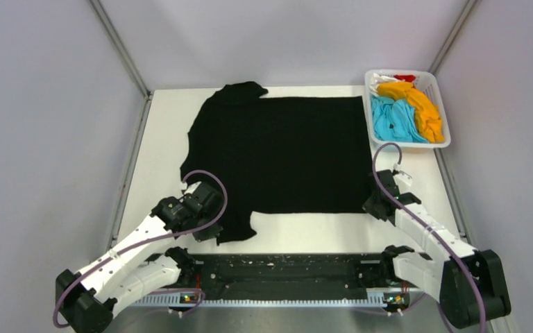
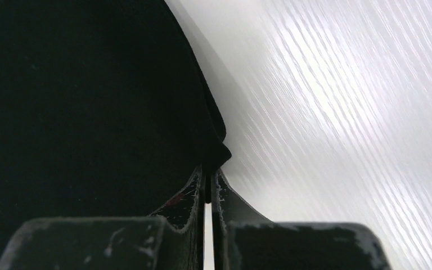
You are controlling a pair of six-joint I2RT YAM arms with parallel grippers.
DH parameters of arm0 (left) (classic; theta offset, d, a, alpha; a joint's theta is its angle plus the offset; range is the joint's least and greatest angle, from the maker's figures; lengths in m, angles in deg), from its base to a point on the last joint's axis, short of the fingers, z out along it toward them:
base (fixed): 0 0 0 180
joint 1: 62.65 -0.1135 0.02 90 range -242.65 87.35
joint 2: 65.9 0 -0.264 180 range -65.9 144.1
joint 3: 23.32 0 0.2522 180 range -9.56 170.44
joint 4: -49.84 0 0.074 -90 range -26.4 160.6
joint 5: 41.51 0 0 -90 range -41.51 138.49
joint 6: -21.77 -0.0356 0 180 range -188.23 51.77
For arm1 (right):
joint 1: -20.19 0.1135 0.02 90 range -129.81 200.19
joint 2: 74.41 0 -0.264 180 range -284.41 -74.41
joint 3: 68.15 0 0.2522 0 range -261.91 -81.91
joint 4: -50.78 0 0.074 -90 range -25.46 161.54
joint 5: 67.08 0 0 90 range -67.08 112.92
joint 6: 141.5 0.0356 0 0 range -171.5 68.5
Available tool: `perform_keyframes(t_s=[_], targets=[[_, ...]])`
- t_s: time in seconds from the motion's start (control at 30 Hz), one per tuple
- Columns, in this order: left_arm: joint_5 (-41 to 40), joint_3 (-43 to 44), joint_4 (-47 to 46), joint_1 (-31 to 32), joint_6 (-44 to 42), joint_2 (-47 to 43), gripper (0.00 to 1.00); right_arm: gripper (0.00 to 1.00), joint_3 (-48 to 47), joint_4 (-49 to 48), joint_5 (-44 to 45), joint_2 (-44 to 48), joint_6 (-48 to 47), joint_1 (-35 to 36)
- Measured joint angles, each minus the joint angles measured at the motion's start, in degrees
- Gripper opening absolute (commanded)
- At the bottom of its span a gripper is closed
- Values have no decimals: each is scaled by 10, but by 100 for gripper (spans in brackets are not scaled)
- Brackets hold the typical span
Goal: Fold and stack the t-shirts
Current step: Grab the side of the flattened tshirt closest away from the robot with both arms, then fold the flattened tshirt in 1/3 of the way
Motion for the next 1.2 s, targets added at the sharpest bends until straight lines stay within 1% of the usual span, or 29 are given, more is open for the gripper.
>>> perform_keyframes(t_s=[0.17, 0.27, 0.43, 0.53, 0.7, 0.9, 1.07, 1.2], targets=[[20, 0, 67, 0, 26, -40, 0, 0, -7, 110, -19, 68, 30, 8], [36, 0, 95, 0, 40, -68, 0, 0, -22, 159, -31, 83, 52, 24], [52, 0, 119, 0, 57, -108, 0, 0, -34, 217, -39, 88, 75, 51], [63, 0, 120, 0, 61, -113, 0, 0, -34, 231, -41, 101, 82, 58], [84, -5, 71, 0, 52, -102, 0, 0, -34, 225, -41, 104, 82, 58], [73, 1, -34, 0, 18, -43, 0, 0, -57, 200, -50, 47, 68, 58], [35, 46, -76, -3, -14, 23, 0, 0, -103, 182, -46, 14, 48, 58], [6, 94, -104, -21, -49, 63, 0, 0, -140, 167, -44, -23, 20, 52]])
